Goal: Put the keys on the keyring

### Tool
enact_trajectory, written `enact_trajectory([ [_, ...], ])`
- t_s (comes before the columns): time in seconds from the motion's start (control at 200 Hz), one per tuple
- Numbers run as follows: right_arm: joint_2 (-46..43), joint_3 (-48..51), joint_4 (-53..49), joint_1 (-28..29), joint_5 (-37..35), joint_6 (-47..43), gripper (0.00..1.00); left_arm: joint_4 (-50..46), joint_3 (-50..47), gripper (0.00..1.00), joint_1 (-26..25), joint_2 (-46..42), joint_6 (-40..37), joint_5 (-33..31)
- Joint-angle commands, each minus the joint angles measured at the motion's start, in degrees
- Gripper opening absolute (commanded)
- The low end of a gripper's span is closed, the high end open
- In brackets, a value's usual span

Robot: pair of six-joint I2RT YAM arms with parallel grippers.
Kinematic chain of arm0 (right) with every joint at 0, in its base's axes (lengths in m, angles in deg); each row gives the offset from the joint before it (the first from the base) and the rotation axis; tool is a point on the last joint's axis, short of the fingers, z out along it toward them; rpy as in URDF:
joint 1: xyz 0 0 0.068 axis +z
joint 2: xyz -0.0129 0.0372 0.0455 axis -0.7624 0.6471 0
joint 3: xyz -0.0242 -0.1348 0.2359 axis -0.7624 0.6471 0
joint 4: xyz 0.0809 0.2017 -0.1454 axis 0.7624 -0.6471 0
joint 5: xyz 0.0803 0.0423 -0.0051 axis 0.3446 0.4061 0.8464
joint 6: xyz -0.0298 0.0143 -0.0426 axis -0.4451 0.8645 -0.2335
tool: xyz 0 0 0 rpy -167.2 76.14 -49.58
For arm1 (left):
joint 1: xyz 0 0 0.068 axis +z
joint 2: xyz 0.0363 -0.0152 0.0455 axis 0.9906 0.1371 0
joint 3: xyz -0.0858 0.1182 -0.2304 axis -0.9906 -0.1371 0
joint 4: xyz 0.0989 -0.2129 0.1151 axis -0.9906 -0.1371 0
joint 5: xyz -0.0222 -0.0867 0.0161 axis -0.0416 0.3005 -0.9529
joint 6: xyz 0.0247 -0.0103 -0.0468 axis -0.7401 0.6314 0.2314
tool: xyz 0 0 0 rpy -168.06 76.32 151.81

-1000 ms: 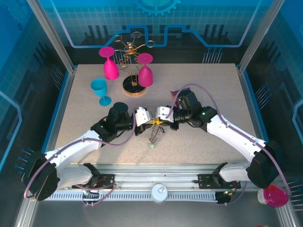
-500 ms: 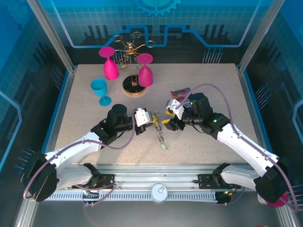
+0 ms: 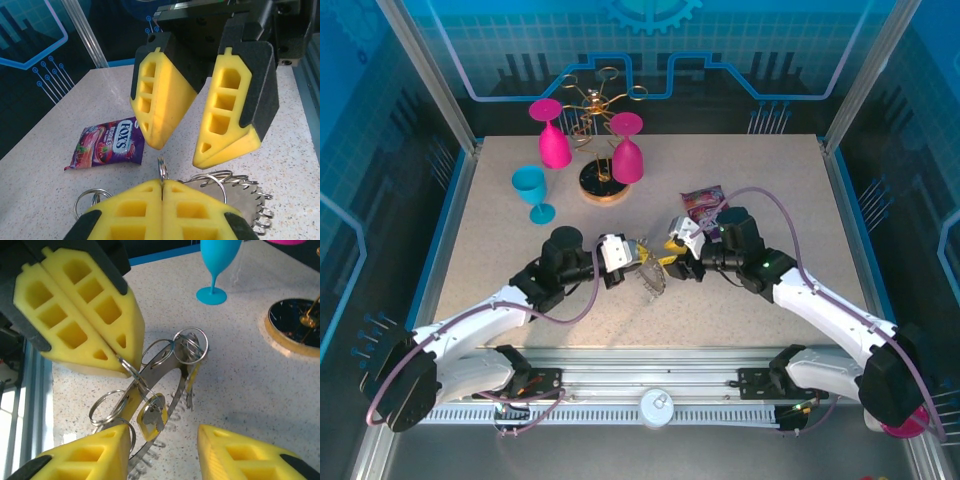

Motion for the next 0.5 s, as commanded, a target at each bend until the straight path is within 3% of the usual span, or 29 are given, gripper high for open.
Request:
enact_trajectory([
  [0.0,-1.9,2.3,5.4,-0.7,3.9,-5.9,0.38,5.1,-0.9,0.00,0.0,-1.6,-0.2,3.9],
  [0.33,1.2,2.1,8.7,-0.3,7.4,-8.4,0.33,7.5,-1.4,0.00,0.2,-1.3,0.6,7.9],
  [0.495,1.0,2.4,8.4,-0.1,8.3,-9.0,0.11,8.0,-1.4,0.00,0.5,-1.1,1.0,8.2],
])
